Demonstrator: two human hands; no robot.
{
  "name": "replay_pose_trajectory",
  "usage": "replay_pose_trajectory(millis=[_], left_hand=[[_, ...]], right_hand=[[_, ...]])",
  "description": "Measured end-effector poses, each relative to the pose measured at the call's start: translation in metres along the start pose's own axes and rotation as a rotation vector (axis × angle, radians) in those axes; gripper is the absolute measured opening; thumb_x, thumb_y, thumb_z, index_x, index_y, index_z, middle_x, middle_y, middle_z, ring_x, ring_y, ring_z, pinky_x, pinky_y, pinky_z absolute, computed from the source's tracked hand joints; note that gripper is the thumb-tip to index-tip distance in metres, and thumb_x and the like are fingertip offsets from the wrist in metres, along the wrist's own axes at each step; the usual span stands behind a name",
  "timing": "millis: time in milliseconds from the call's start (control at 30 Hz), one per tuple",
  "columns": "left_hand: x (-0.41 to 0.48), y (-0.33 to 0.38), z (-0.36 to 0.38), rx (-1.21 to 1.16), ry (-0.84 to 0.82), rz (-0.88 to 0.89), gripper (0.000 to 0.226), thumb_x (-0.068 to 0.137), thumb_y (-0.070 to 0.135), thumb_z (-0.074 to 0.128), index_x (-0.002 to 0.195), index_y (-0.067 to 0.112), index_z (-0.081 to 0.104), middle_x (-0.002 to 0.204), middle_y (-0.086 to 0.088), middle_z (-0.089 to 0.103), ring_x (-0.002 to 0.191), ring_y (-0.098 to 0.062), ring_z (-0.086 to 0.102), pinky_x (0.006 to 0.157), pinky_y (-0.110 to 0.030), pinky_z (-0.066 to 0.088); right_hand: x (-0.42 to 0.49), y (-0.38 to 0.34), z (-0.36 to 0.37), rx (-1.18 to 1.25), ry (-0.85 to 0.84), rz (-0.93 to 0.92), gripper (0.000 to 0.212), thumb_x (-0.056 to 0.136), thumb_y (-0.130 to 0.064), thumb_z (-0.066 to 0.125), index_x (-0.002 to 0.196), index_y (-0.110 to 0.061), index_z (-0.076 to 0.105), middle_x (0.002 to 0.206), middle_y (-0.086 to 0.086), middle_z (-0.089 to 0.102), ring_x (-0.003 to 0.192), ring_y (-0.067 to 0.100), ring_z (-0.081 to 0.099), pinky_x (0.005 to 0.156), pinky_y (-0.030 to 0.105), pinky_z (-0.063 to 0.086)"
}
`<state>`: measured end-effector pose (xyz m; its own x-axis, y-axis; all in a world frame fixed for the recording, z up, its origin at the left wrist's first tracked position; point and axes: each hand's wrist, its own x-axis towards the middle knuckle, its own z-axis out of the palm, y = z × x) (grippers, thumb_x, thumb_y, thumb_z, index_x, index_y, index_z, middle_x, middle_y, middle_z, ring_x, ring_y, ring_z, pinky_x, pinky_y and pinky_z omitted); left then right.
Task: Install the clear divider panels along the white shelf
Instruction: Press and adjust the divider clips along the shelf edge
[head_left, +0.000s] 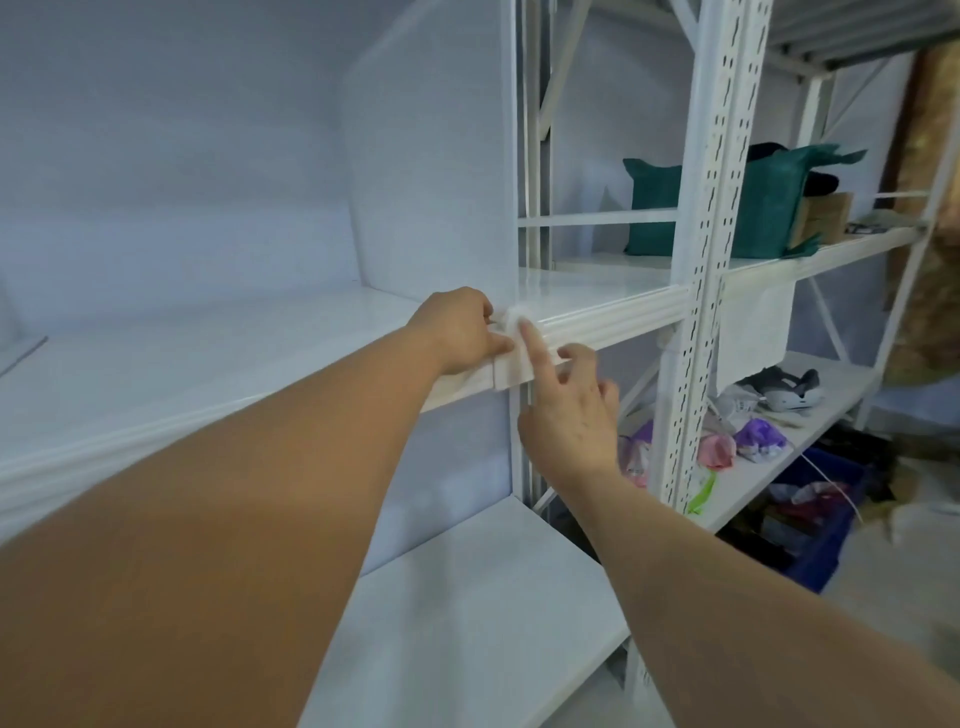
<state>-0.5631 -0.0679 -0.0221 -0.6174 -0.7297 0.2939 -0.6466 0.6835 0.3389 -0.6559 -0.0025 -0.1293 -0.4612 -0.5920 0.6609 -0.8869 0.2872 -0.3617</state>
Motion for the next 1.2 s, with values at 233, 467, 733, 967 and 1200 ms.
replay_pose_trajectory(millis=[233, 467, 733, 967, 1200], left_hand=[[-0.004, -0.005, -0.003, 0.043, 0.001, 0.062, 0.048, 0.081, 0.022, 0.071, 0.125, 0.013, 0.056, 0.131, -0.004, 0.058, 0.121, -0.021, 0.053, 0.098, -0.026, 0.041], [-0.008, -0.008, -0.005, -0.115, 0.053, 0.052, 0.023, 0.087, 0.022, 0.066, 0.108, 0.013, 0.066, 0.118, -0.002, 0.064, 0.11, -0.019, 0.058, 0.089, -0.024, 0.042], [-0.009, -0.005, 0.003, -0.108, 0.175, -0.01, 0.022, 0.086, 0.021, 0.067, 0.104, 0.01, 0.066, 0.113, -0.008, 0.066, 0.105, -0.024, 0.06, 0.078, -0.023, 0.04], [-0.008, -0.005, 0.005, -0.113, 0.196, -0.015, 0.022, 0.086, 0.021, 0.068, 0.105, 0.01, 0.068, 0.112, -0.009, 0.068, 0.106, -0.024, 0.061, 0.081, -0.024, 0.042], [-0.006, -0.005, 0.007, -0.12, 0.215, -0.019, 0.021, 0.085, 0.021, 0.069, 0.103, 0.01, 0.069, 0.11, -0.008, 0.069, 0.104, -0.024, 0.062, 0.078, -0.022, 0.041]], right_hand=[[-0.003, -0.028, 0.008, 0.813, -0.11, 0.459, 0.075, 0.083, -0.026, 0.066, 0.139, -0.034, 0.017, 0.112, 0.005, 0.062, 0.095, 0.02, 0.061, 0.057, 0.02, 0.042], [-0.001, -0.06, 0.016, 1.239, 0.03, 0.815, 0.064, 0.086, -0.026, 0.057, 0.145, -0.026, 0.031, 0.096, -0.004, 0.068, 0.094, 0.018, 0.066, 0.085, 0.038, 0.055], [0.006, -0.042, -0.002, 1.019, -0.027, 0.755, 0.055, 0.087, -0.032, 0.067, 0.134, -0.011, 0.051, 0.092, 0.002, 0.065, 0.079, 0.015, 0.062, 0.069, 0.02, 0.046], [0.004, -0.054, 0.011, 0.92, -0.002, 0.713, 0.056, 0.09, -0.042, 0.058, 0.134, -0.009, 0.05, 0.116, 0.011, 0.067, 0.107, 0.026, 0.064, 0.08, 0.03, 0.049], [0.006, -0.05, 0.014, 0.934, 0.018, 0.709, 0.055, 0.09, -0.038, 0.059, 0.135, -0.007, 0.05, 0.11, 0.011, 0.068, 0.106, 0.027, 0.065, 0.086, 0.034, 0.051]])
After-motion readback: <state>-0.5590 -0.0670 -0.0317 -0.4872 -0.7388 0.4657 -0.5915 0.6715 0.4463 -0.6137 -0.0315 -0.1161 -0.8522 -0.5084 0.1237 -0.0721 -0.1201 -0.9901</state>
